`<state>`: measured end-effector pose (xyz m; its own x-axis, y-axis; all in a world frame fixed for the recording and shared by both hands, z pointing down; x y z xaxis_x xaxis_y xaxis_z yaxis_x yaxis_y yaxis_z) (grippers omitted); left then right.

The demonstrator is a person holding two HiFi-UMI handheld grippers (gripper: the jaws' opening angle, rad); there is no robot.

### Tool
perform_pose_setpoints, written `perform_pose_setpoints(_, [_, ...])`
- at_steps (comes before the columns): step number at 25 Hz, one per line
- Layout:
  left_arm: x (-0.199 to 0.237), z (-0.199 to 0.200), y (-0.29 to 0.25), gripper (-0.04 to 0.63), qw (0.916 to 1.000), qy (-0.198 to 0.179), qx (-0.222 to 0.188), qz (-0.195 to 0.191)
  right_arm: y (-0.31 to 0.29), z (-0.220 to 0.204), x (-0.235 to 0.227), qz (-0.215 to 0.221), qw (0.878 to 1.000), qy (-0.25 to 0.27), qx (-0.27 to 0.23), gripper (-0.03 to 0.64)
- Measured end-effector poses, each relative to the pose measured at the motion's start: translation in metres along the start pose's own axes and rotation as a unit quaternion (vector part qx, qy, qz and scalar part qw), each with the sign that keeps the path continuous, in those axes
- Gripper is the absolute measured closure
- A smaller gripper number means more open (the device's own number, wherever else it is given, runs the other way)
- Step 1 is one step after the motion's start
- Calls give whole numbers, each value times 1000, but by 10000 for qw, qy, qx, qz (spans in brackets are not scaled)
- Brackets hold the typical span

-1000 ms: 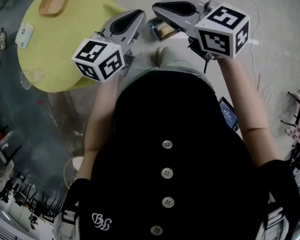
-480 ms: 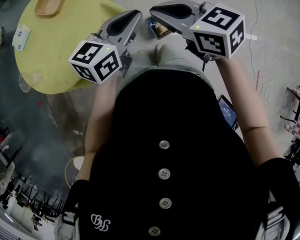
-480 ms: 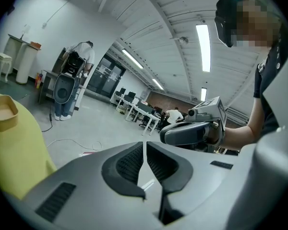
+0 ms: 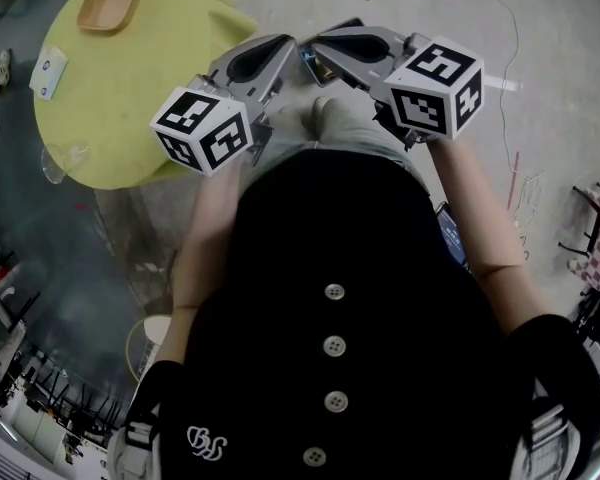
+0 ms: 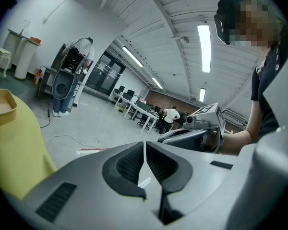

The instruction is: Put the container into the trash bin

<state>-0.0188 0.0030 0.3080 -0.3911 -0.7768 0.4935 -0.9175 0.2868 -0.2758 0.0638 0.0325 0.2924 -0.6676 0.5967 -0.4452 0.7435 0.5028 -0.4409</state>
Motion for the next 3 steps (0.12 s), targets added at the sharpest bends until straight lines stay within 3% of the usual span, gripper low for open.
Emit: perform_pose_setpoints(3, [-6, -6, 1, 569, 9997, 157, 54, -158, 2, -11, 3, -84, 9996, -255, -88, 614])
Point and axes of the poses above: the fingertips, and each gripper's own axes: y backward along the fingers, x to its left, z out of its top, the point moved 4 cm from there along y, backward along the fingers, and after that the axes turned 1 degree about x, right-handed, at the moved point
